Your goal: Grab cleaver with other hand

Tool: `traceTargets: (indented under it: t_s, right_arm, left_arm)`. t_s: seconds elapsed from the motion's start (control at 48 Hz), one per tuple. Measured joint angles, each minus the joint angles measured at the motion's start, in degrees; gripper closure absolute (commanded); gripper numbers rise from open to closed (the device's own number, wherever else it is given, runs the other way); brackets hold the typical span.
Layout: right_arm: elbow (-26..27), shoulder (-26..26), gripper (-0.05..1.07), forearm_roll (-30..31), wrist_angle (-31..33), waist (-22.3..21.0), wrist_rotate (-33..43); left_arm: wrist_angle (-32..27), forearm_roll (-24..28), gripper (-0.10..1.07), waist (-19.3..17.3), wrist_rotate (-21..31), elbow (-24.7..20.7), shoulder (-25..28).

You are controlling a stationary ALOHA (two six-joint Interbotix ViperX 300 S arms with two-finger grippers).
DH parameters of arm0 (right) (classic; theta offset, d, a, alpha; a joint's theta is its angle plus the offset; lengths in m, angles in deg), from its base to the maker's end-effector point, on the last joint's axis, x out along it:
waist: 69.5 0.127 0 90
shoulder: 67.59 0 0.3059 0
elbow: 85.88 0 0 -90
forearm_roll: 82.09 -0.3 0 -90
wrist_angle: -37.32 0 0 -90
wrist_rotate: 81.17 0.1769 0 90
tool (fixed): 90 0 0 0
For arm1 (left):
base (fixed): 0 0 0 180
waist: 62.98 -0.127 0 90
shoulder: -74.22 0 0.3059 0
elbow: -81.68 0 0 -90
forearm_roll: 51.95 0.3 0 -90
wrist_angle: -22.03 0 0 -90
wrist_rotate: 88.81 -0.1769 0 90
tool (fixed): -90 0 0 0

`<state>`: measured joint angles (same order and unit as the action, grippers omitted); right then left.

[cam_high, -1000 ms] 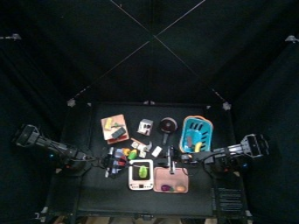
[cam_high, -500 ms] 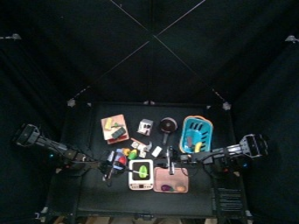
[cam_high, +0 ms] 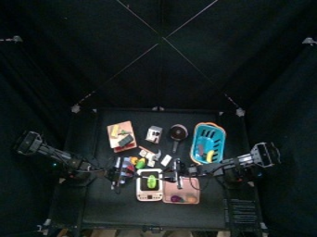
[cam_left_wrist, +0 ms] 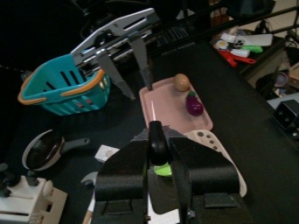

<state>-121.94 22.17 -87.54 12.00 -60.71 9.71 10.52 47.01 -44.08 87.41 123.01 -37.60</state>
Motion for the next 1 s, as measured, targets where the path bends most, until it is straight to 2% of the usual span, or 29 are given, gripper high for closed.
traceTargets:
  t_s: [0.708, 1.0]
  right_arm:
    - [4.83, -5.1, 0.32, -0.88, 0.09, -1.05, 0.09]
    - [5.62, -5.98, 0.41, -4.66, 0.79, -2.99, 0.18]
  left_arm:
    - [-3.25, -2.11, 0.49, 0.09, 0.44, -0.97, -0.09]
    - [-4.13, -2.81, 0.49, 0.26, 0.44, -1.05, -0.09]
